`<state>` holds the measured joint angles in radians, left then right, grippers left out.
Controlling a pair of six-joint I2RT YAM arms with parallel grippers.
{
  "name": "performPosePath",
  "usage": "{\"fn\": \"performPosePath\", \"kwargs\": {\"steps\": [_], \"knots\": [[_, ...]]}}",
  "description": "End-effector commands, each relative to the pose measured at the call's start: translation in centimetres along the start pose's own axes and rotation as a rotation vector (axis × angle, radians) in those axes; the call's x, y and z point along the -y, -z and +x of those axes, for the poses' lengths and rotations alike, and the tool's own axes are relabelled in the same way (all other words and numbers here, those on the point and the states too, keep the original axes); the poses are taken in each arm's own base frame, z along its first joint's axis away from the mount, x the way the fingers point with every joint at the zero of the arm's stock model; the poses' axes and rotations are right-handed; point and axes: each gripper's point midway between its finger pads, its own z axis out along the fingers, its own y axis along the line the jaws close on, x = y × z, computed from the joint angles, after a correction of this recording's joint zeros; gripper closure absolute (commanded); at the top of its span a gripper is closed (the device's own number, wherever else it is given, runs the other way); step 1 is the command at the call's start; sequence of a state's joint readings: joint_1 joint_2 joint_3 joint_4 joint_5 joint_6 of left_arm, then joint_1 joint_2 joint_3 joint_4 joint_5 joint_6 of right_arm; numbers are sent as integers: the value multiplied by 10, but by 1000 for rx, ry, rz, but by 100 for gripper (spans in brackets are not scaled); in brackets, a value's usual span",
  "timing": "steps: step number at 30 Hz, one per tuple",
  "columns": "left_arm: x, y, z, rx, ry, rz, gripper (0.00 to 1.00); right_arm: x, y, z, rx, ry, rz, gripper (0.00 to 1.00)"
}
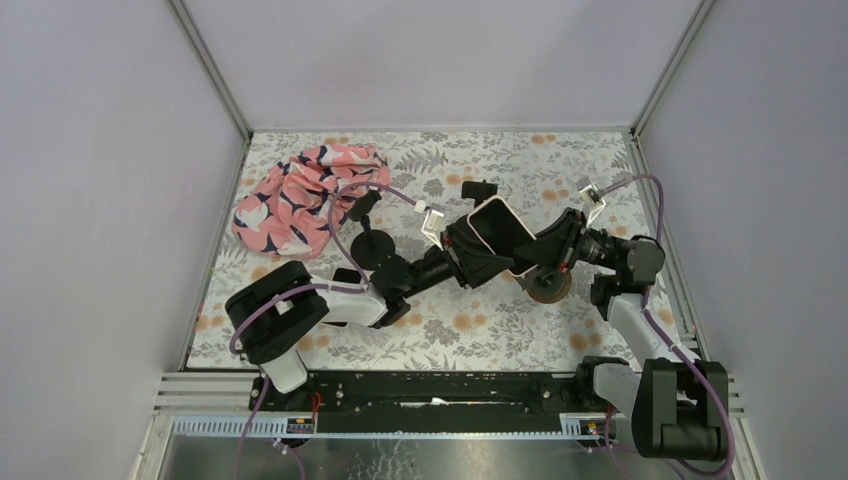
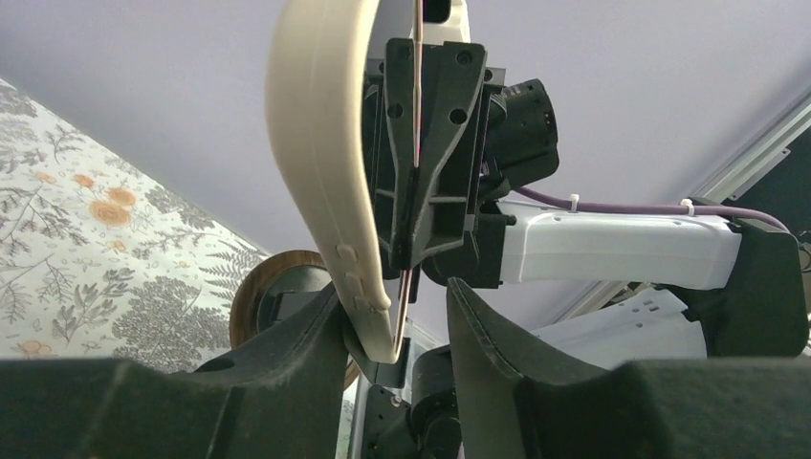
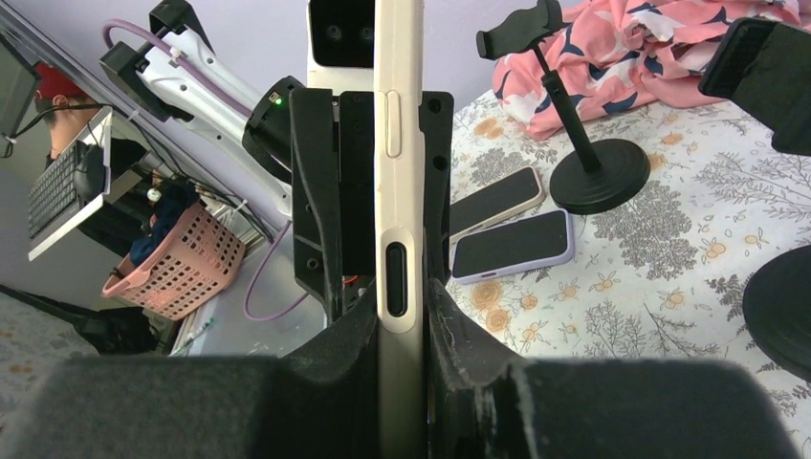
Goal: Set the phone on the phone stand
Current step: Adjust the phone stand with the phone at the center of the board.
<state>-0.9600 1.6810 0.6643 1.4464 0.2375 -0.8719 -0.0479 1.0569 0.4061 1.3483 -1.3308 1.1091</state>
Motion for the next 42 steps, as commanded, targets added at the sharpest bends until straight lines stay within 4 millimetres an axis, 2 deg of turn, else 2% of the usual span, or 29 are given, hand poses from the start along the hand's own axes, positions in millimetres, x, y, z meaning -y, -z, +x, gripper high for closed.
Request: {"fn": "performPosePath", "kwargs": {"steps": [1,3,4,6,8,11,12,13,14,17,20,23,28,33,35,36,37,39,41,42], "knots": [[22,-6,-5,7,-5,116,57,-2,-4,-12,21,66,-4,100],[21,-5,-4,5,-6,114,71,-1,-5,-11,18,59,-2,98],[20,-4,-4,3,-6,113,84,-1,-5,-10,17,57,-2,97],[20,-4,-5,3,-4,115,96,-1,-5,-10,13,57,-3,95],[20,-3,-6,7,-10,117,100,0,-5,-9,8,56,-2,88],[18,-1,-7,0,-30,106,100,6,-5,-7,-18,28,13,70],[15,0,-4,-14,-41,94,100,9,-5,-6,-30,46,14,54],[12,0,-2,-31,-58,85,100,12,-4,-4,-60,29,17,11],[10,1,0,-50,-76,74,100,13,-3,-1,-89,36,12,2],[1,6,13,-132,-131,34,100,22,-1,7,-159,89,14,0],[-11,16,25,-203,-178,-5,100,41,10,18,-272,214,119,0],[-22,27,27,-244,-172,-29,100,61,18,15,-346,252,214,0],[-44,43,27,-281,-95,-68,100,85,34,22,-456,314,321,0],[-62,55,33,-325,-105,-121,100,101,46,10,-460,427,462,0],[-66,58,35,-342,-132,-140,100,106,48,12,-407,330,543,0],[-68,59,35,-344,-144,-144,100,100,47,27,-433,299,488,0],[-68,61,35,-343,-154,-146,100,82,42,42,-478,311,347,0],[-71,64,34,-338,-178,-165,100,58,41,63,-537,315,166,7],[-74,67,34,-339,-202,-181,100,42,45,78,-573,440,41,12],[-76,69,34,-341,-213,-189,100,42,48,84,-583,491,31,14]]}}
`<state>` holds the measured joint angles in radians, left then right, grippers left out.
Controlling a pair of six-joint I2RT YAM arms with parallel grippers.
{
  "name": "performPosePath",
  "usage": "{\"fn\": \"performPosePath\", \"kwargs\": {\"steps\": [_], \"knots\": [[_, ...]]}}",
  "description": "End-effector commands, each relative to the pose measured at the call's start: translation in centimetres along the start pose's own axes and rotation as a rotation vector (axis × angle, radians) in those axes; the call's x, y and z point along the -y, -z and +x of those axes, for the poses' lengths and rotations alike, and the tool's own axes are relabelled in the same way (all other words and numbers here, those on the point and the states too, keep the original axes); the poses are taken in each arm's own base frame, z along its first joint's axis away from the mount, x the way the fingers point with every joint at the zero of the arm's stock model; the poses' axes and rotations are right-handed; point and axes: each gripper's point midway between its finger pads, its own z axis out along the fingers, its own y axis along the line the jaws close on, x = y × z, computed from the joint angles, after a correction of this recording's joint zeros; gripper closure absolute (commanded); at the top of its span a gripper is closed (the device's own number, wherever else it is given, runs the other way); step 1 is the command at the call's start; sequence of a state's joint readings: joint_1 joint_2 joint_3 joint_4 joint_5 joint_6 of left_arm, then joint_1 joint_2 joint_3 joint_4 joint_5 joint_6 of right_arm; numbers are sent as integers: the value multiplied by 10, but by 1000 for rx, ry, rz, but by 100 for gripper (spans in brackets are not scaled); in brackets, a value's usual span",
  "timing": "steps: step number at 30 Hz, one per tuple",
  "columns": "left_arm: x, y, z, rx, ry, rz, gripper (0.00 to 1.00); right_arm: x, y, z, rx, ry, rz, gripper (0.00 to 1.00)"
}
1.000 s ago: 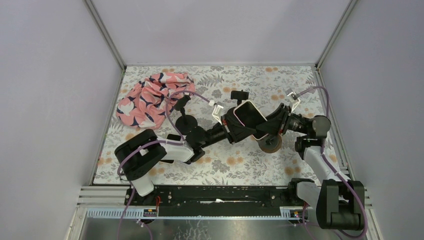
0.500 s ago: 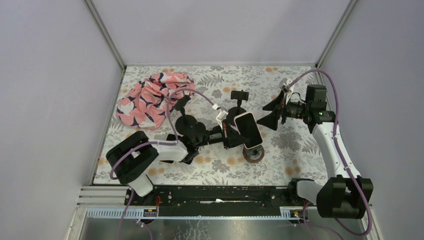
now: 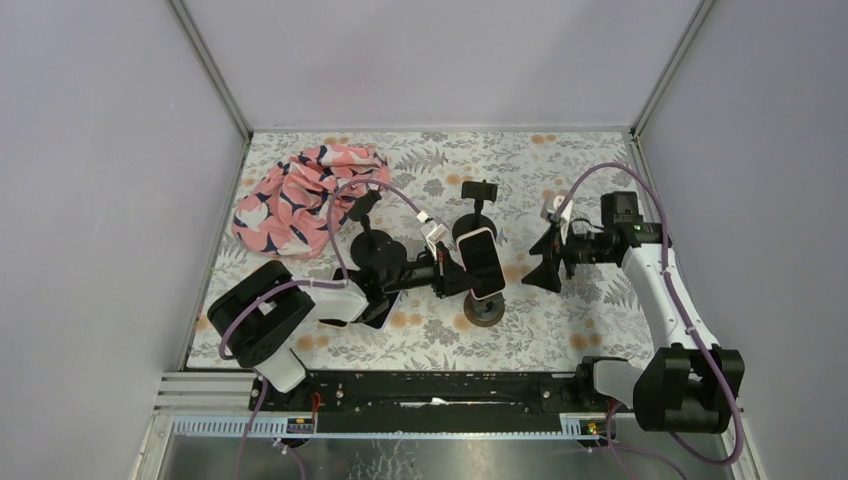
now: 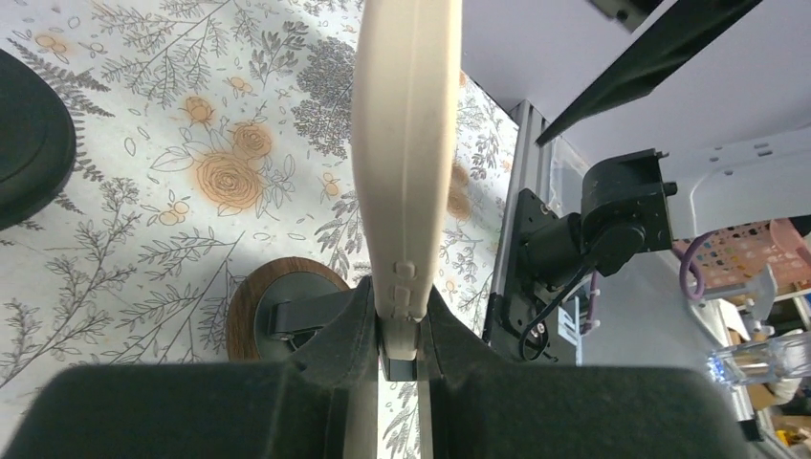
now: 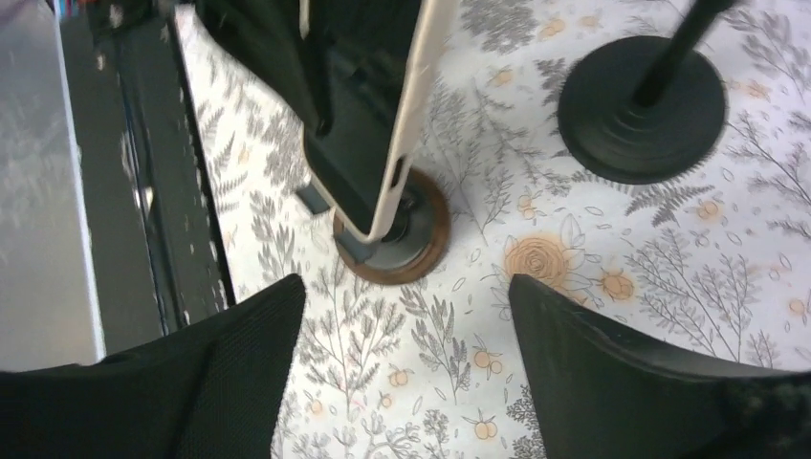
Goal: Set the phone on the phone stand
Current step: Adjust the phone stand with the phone at the center of the board.
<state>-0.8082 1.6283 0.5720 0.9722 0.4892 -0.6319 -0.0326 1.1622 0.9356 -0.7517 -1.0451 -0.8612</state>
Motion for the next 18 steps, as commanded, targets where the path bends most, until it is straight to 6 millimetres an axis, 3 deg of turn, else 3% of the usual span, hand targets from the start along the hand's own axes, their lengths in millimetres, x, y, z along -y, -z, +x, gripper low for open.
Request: {"fn": "performPosePath", "kwargs": {"steps": [1,2,6,9,12,18], "knots": [[14,5,-28,98,-142,29,100,-47,2,24,-6,255,-181,19],[12,6,-28,100,-149,21,100,-46,0,34,-34,321,-166,25],[7,10,-26,113,-159,-7,100,-55,-12,71,-140,489,-227,64],[7,14,-25,129,-160,-14,100,-69,-24,90,-168,512,-306,80],[4,16,-25,133,-161,-37,100,-67,-46,106,-221,592,-288,82],[-12,10,-22,91,-190,-117,100,-55,-73,109,-244,597,-251,82]]}}
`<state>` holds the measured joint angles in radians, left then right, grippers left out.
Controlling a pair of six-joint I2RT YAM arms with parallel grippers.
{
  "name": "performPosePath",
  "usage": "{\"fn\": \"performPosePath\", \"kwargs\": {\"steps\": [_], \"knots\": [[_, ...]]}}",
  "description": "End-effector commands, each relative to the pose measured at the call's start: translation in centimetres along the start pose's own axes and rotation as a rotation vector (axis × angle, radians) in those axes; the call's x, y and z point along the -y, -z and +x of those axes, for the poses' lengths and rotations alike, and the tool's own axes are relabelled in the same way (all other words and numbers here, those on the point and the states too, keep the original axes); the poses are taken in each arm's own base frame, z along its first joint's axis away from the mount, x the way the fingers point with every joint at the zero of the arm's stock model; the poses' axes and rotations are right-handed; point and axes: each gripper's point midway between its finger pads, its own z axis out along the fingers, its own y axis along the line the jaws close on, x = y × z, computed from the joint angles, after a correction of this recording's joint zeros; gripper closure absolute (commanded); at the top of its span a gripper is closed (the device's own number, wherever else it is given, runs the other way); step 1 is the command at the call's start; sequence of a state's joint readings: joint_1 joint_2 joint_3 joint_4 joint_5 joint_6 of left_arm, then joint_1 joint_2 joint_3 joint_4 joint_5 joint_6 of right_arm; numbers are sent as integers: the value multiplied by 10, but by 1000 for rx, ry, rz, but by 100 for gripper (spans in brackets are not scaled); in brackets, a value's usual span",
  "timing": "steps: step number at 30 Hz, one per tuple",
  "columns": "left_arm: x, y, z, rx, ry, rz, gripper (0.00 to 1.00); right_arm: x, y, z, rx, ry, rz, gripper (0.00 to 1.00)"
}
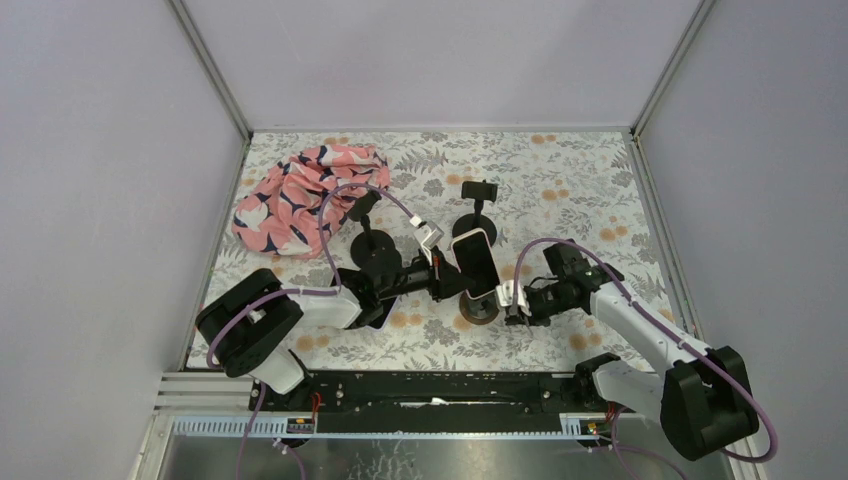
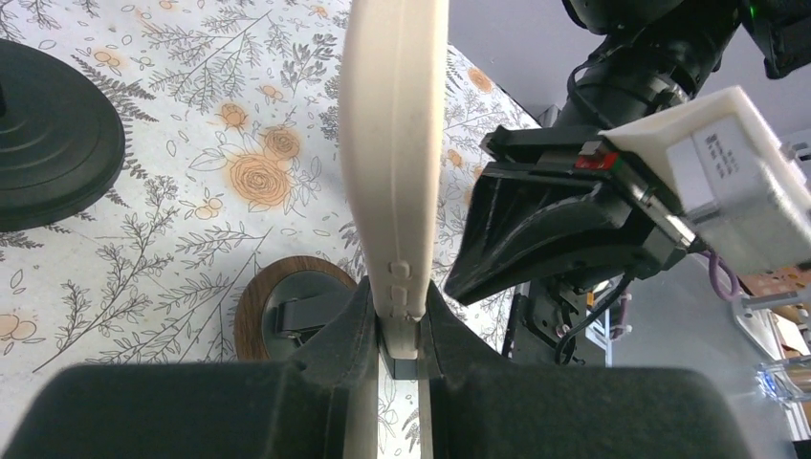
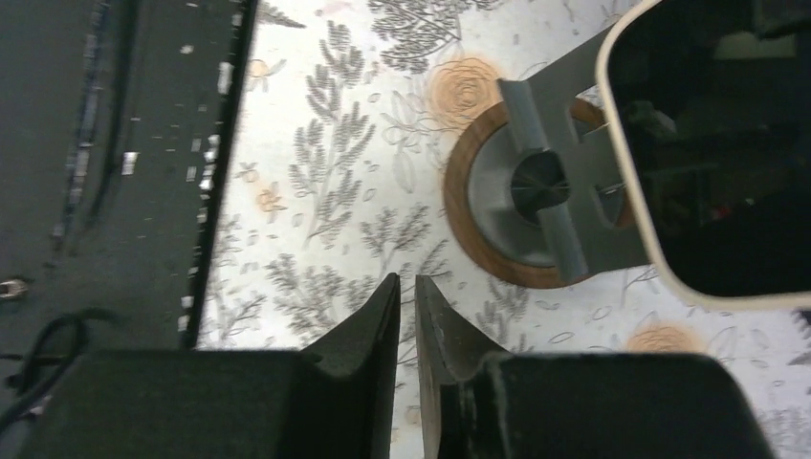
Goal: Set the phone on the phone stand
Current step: Adjust the phone stand with the phone at the center of the board.
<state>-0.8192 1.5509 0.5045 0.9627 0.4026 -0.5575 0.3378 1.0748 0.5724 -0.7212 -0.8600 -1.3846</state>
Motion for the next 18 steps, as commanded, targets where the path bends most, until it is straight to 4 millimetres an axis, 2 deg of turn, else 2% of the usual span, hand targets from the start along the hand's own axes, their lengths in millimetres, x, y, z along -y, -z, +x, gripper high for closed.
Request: {"fn": "performPosePath", "kwargs": {"steps": [1,7,14,18], "knots": [[-10,-7,-19,48,-118,-60,100,36,-13,-2,-30,58,107,82],[-20,-8,-15,25,-147,-96,100,44,-38,0,-88,109,123,85],[-30,-5,-11,-7,-215,-138,100,41,-54,16,-181,157,122,87],[-36,-5,-9,-39,-265,-157,100,38,-58,26,-222,122,106,88]]}}
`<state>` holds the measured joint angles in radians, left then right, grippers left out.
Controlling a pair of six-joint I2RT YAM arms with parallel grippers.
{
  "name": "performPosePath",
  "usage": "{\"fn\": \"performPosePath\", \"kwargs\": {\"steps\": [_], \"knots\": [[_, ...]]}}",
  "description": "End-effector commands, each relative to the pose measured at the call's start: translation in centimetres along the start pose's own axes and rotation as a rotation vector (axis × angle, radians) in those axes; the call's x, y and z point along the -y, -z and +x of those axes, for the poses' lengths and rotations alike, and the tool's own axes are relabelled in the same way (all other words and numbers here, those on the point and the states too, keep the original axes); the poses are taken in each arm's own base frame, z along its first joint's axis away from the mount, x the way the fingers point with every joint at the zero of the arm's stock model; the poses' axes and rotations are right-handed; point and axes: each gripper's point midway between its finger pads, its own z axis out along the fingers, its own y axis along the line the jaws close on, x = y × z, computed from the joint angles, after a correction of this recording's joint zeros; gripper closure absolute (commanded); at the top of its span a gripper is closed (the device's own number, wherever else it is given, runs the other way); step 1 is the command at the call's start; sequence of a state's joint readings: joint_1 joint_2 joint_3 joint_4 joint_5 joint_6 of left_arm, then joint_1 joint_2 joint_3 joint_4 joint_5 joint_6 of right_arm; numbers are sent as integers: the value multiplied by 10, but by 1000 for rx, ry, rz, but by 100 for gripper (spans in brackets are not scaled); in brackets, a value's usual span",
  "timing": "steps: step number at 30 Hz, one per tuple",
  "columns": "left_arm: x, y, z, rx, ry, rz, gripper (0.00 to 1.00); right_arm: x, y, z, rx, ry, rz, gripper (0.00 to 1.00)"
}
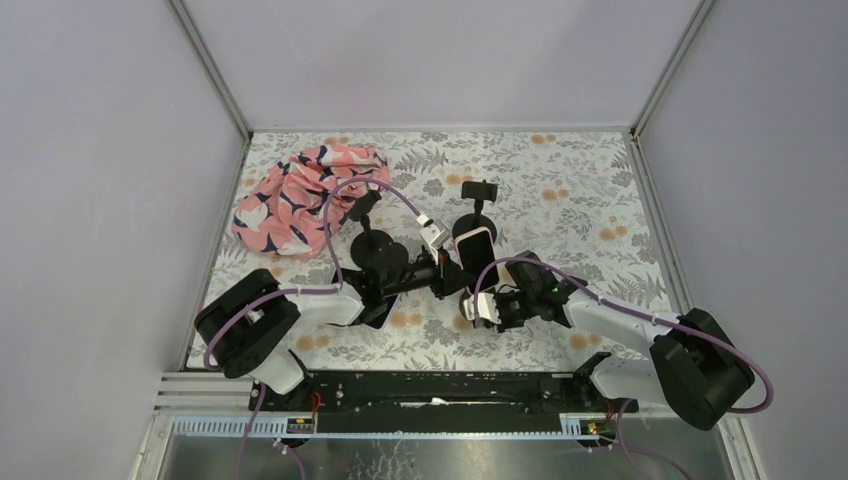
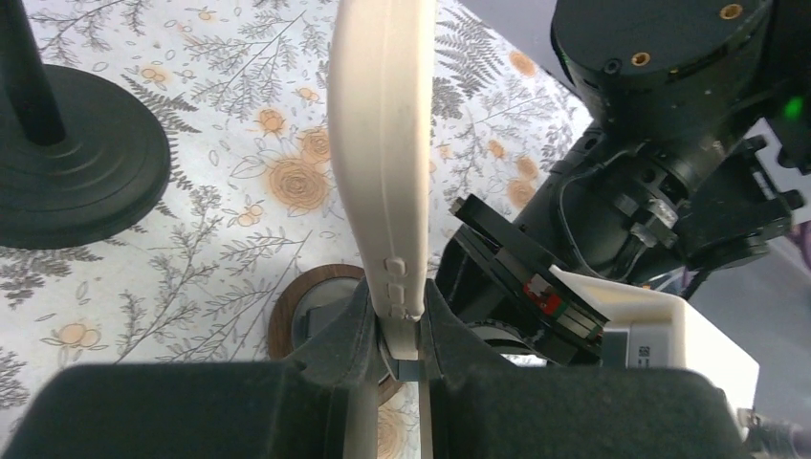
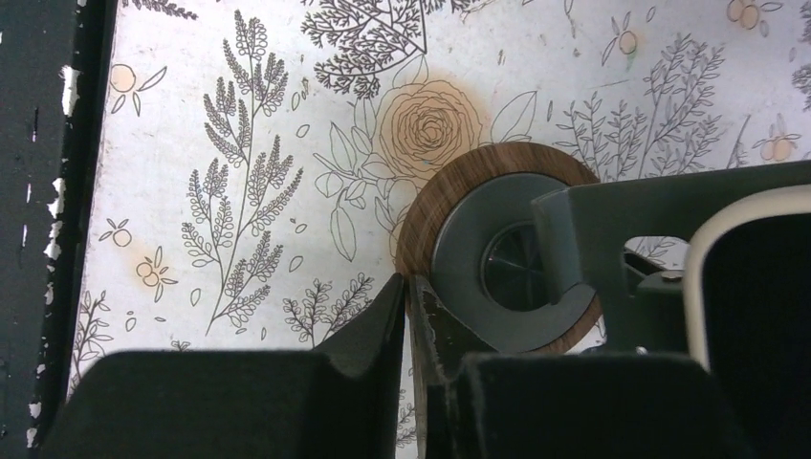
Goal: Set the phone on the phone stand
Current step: Adjust the phone stand with the phone at the center of the board.
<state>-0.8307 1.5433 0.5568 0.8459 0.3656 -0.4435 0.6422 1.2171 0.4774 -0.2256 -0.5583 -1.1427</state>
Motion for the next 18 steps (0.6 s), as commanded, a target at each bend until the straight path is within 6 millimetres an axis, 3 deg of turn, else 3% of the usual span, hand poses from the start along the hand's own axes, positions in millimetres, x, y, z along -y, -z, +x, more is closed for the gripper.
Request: {"fn": "performPosePath", "kwargs": {"steps": [1,6,9,15,18], "knots": [[-29,0,-4,-15,-183,-116,100,6,-4,11,-61,-27,28,88],[-32,3,-2,-38,-259,-142,100,3,-7,18,-93,-65,14,89],[-35,4,2,-58,-285,-157,100,0,-1,4,-53,-79,-15,88],[-36,4,7,-77,-293,-155,100,-17,48,-49,77,-73,-125,69],[-38,1,7,-84,-292,-157,100,-32,72,-52,68,-62,-197,67]]}}
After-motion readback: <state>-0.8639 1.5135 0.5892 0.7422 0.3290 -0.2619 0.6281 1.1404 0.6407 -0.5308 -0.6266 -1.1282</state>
